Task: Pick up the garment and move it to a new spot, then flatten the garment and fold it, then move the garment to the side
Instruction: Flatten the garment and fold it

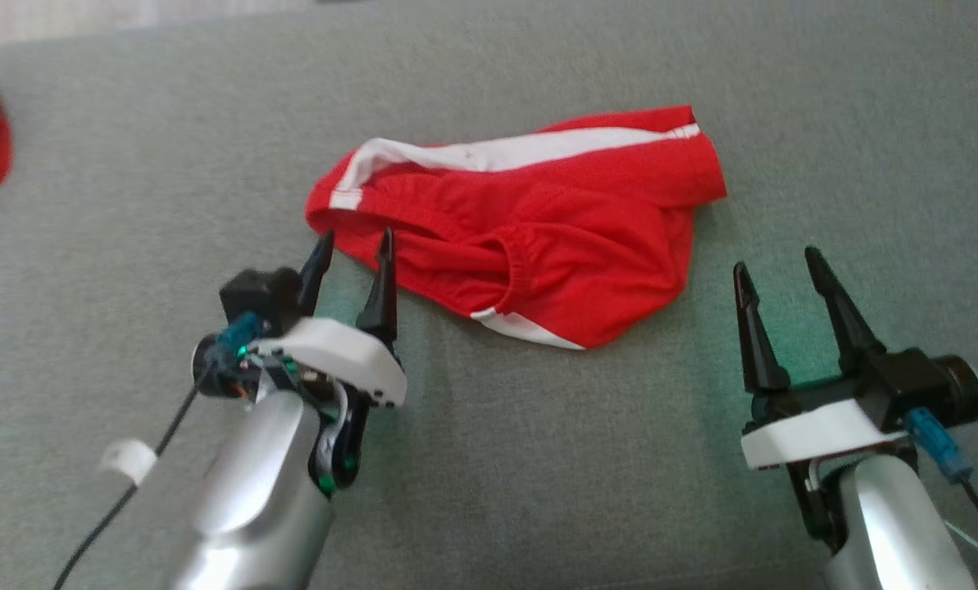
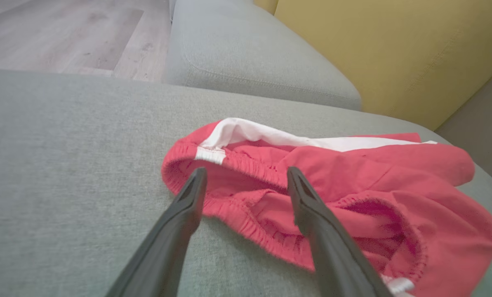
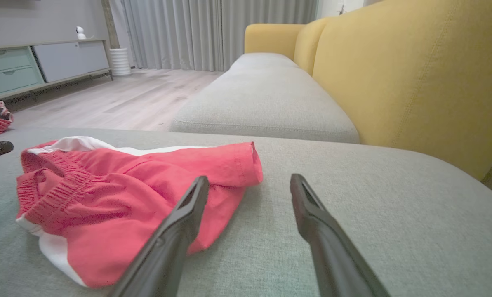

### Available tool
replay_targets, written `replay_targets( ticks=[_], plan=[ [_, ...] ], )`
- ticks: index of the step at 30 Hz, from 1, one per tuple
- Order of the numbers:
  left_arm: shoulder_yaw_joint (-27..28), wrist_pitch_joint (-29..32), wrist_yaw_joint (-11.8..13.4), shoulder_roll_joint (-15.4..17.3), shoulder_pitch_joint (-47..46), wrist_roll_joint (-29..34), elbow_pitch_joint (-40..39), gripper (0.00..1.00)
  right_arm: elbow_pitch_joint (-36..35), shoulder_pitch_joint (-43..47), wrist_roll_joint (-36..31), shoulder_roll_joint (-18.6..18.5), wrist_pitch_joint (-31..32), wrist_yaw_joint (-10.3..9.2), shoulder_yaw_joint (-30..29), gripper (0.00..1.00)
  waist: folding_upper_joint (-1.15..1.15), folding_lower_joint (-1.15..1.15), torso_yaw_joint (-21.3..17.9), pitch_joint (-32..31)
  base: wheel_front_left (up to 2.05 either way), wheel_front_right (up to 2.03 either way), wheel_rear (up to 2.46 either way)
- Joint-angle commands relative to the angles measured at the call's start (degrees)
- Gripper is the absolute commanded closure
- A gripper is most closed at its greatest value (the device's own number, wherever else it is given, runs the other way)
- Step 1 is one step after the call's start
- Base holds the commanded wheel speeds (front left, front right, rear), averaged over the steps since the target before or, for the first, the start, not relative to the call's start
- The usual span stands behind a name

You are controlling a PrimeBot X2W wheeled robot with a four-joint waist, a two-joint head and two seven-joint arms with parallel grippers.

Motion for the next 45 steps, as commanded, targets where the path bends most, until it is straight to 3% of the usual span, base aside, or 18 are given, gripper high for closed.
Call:
replay_targets(
  ticks=[1,13,14,15,16,17,26,33,39,45],
  plan=[
    [1.72,0.04,-0.26,0.35,-3.15,-0.7,-0.56,0.0,-2.13,-1.93,-0.19,-0.27,-0.62,-0.04,1.34,0.0,0.0,-0.01,-1.65,2.42,0.0,0.0,0.0],
    [4.48,-0.37,-0.86,0.22,-12.92,-4.98,9.06,0.0,-2.23,-4.76,0.47,-0.27,-0.62,-0.04,2.0,0.0,0.0,-0.01,-3.92,5.71,0.0,0.0,0.0],
    [4.52,-0.53,-0.94,0.23,-13.5,-5.01,9.56,0.07,-2.15,-4.81,0.55,-0.27,-0.62,-0.04,2.0,0.0,0.0,-0.01,-4.03,5.68,0.0,0.0,0.0],
    [4.43,-0.88,-1.12,0.27,-14.06,-4.89,9.94,0.52,-2.07,-4.84,0.62,-0.27,-0.62,-0.04,1.99,0.0,0.0,-0.01,-4.13,5.61,0.0,0.0,0.0],
    [4.22,-1.47,-1.34,0.31,-14.59,-4.61,10.16,0.66,-1.98,-4.85,0.7,-0.27,-0.62,-0.04,1.98,0.0,0.0,-0.01,-4.19,5.5,0.0,0.0,0.0],
    [4.0,-2.17,-1.6,0.3,-15.02,-4.38,10.24,1.0,-1.89,-4.84,0.79,-0.27,-0.62,-0.04,1.92,0.0,0.0,-0.01,-4.21,5.33,0.0,0.0,0.0],
    [-2.71,-3.51,-6.59,-0.12,-12.58,-6.87,3.7,1.0,-1.21,-3.24,0.83,-0.27,-0.62,-0.04,0.04,0.0,0.0,-0.01,-1.95,1.26,0.0,0.0,0.0],
    [-9.61,1.33,-7.79,-0.16,-4.39,-9.98,-7.47,1.0,-0.74,-1.37,0.6,-0.27,-0.62,-0.04,-1.37,0.0,0.0,-0.01,0.44,-2.51,0.0,0.0,0.0],
    [-13.36,8.44,-7.01,3.13,6.11,-12.53,-16.17,1.0,-0.26,0.48,0.4,-0.27,-0.62,-0.04,-2.4,0.0,0.0,-0.01,2.16,-5.56,0.0,0.0,0.0],
    [-13.4,12.19,-5.2,7.32,13.84,-15.04,-17.78,1.0,-0.13,1.94,0.23,-0.27,-0.62,-0.04,-3.12,0.0,0.0,-0.01,3.1,-7.36,0.0,0.0,0.0]
  ],
)
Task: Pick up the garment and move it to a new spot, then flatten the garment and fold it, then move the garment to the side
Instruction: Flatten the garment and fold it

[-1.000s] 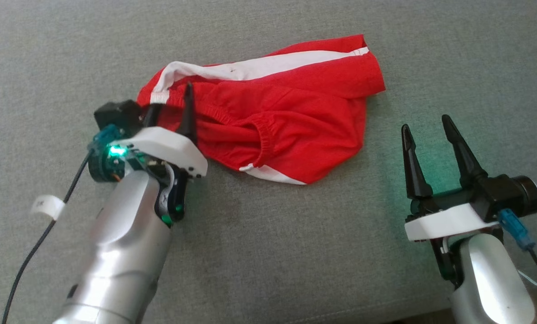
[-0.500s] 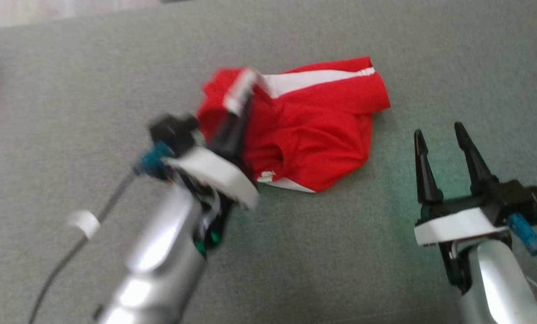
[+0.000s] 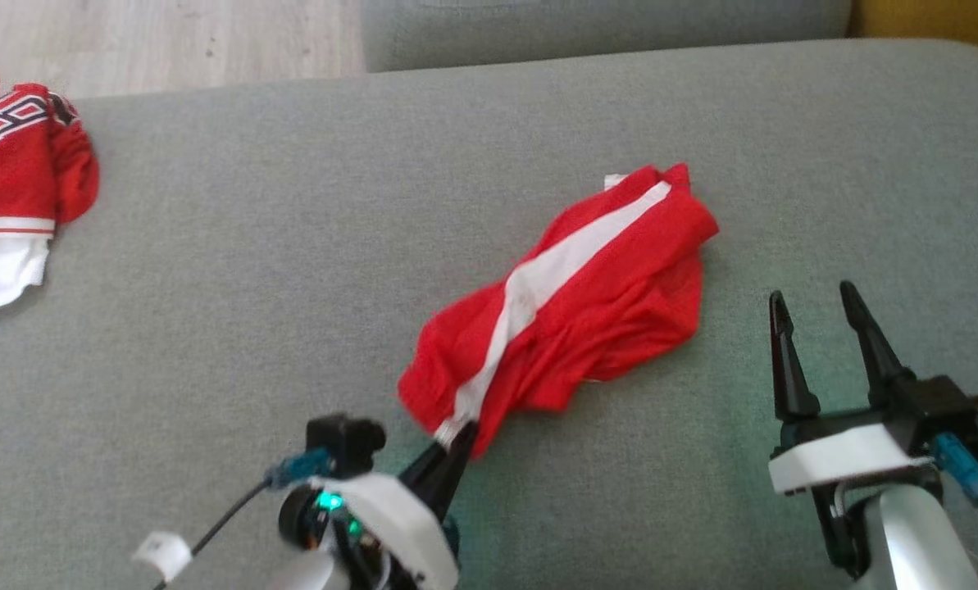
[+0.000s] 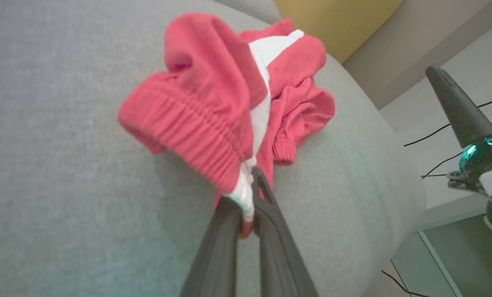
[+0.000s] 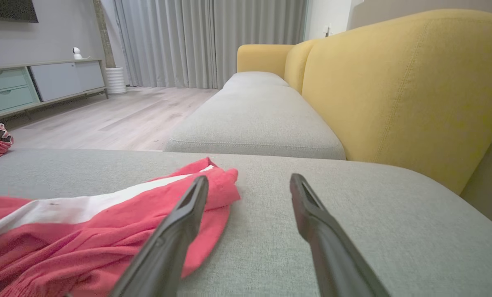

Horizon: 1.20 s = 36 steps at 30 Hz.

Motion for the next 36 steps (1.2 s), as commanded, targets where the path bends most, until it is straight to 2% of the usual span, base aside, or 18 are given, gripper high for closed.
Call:
replay_targets(
  ticks=[1,11,19,20,21,25,36],
  plan=[
    [1.91,0.45,0.37,1.22,-0.39,-0.86,-1.71,1.0,-1.66,0.13,-0.34,-0.26,-0.62,-0.04,0.79,0.0,0.0,0.01,0.46,-0.62,0.0,0.0,0.0],
    [3.42,-1.25,2.3,5.31,-0.09,1.32,5.42,1.0,-1.33,1.02,-0.81,-0.26,-0.62,-0.04,0.89,0.0,0.0,0.01,0.93,-1.84,0.0,0.0,0.0],
    [4.45,-5.63,3.14,5.5,-3.28,3.49,10.02,1.0,-1.01,1.68,-0.88,-0.26,-0.62,-0.04,1.48,0.0,0.0,0.01,0.83,-2.83,0.0,0.0,0.0],
    [4.79,-7.54,3.31,5.15,-3.48,3.79,10.13,0.05,-0.98,1.85,-0.87,-0.26,-0.62,-0.04,1.55,0.0,0.0,0.01,0.77,-3.07,0.0,0.0,0.0],
    [4.96,-8.4,3.45,5.01,-3.43,3.88,10.15,0.0,-0.98,1.95,-0.85,-0.26,-0.62,-0.04,1.57,0.0,0.0,0.01,0.76,-3.18,0.0,0.0,0.0],
    [5.37,-11.48,4.27,4.99,-2.93,4.74,9.91,0.0,-1.03,2.41,-0.84,-0.26,-0.62,-0.04,1.41,0.0,0.0,0.01,0.95,-3.75,0.0,0.0,0.0],
    [6.21,-14.75,6.88,5.77,0.53,5.17,6.17,0.0,-1.39,3.01,-0.67,-0.26,-0.62,-0.04,1.03,0.0,0.0,0.01,2.56,-5.29,0.0,0.0,0.0]
  ],
)
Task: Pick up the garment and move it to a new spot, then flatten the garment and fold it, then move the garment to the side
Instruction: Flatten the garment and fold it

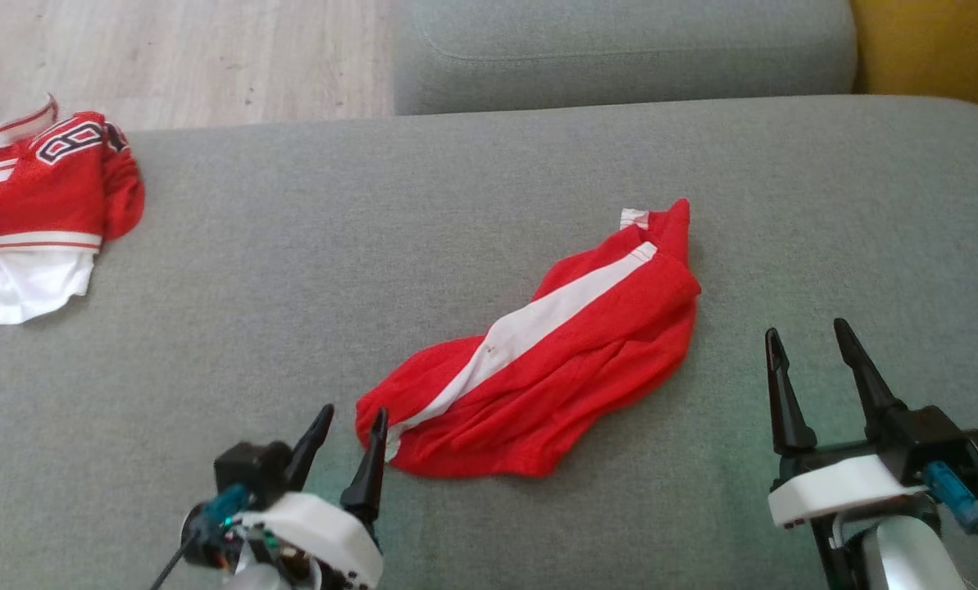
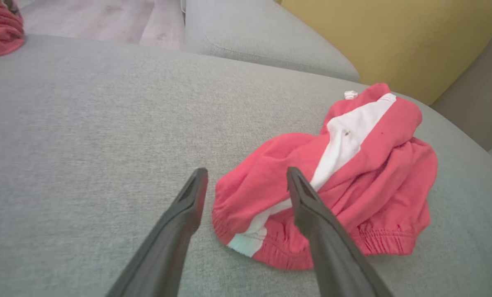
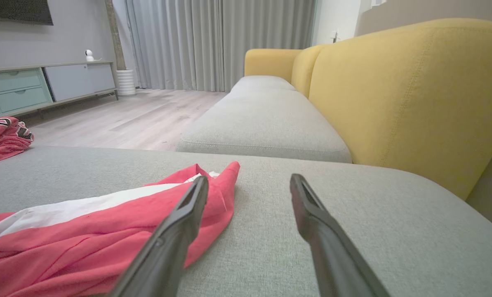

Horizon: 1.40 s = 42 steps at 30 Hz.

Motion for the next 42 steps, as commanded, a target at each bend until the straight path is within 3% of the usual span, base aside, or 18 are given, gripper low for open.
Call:
replay_targets(
  ticks=[1,13,42],
  plan=[
    [2.65,-1.16,0.6,1.29,-1.18,0.58,-2.19,0.0,-2.07,-0.82,-0.17,-0.27,-0.62,-0.04,1.04,0.0,0.0,0.0,0.37,-0.32,0.0,0.0,0.0],
    [5.27,-9.4,5.42,-0.51,2.09,3.17,-6.71,0.0,-2.71,-0.15,0.21,-0.27,-0.62,-0.04,1.53,0.0,0.0,0.0,2.05,-2.56,0.0,0.0,0.0],
    [7.99,-10.69,5.3,-1.9,6.02,5.15,-5.77,0.0,-1.2,0.37,2.07,-0.27,-0.62,-0.04,3.02,0.0,0.0,0.0,2.35,-2.73,0.0,0.0,0.0]
  ],
)
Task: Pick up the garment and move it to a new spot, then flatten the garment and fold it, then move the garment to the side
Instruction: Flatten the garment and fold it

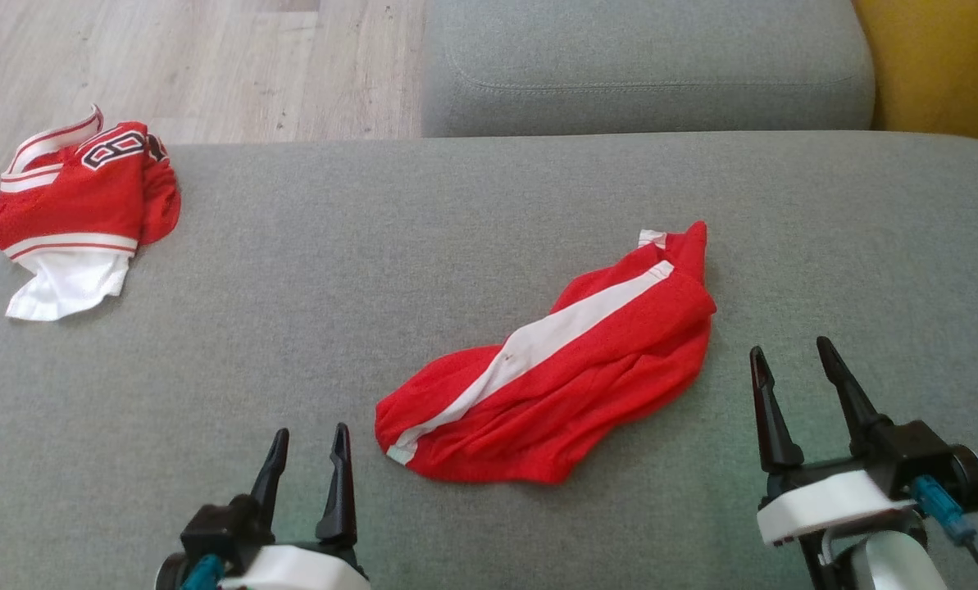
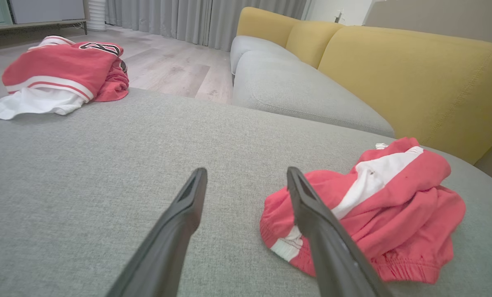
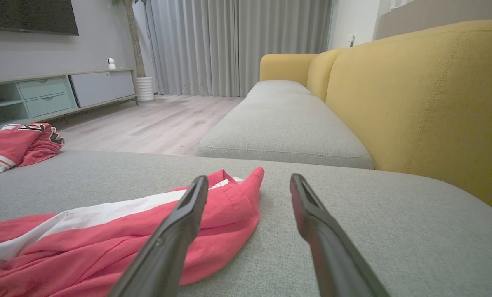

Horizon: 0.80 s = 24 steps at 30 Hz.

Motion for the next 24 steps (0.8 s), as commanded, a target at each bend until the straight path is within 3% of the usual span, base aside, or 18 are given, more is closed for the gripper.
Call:
replay_targets(
  ticks=[1,6,13,24],
  plan=[
    [1.82,-0.69,-0.11,0.09,-2.06,0.5,-1.3,0.0,-1.59,-1.15,0.44,-0.28,-0.62,-0.04,1.11,0.0,0.0,0.0,0.02,0.07,0.0,0.0,0.0],
    [-1.07,2.28,-1.15,-0.93,-2.52,0.64,0.29,0.0,-1.76,-1.35,0.32,-0.28,-0.62,-0.04,1.02,0.0,0.0,0.0,0.08,0.83,0.0,0.0,0.0],
    [-4.45,10.38,-4.09,-4.97,-4.84,-3.35,5.19,0.0,-2.07,-2.46,-0.11,-0.28,-0.62,-0.04,1.36,0.0,0.0,0.0,-0.44,2.98,0.0,0.0,0.0],
    [-1.68,11.73,-6.28,-7.5,-9.25,-9.85,11.78,0.0,-2.37,-3.9,-1.02,-0.28,-0.62,-0.04,0.84,0.0,0.0,0.0,-2.76,6.15,0.0,0.0,0.0]
  ],
)
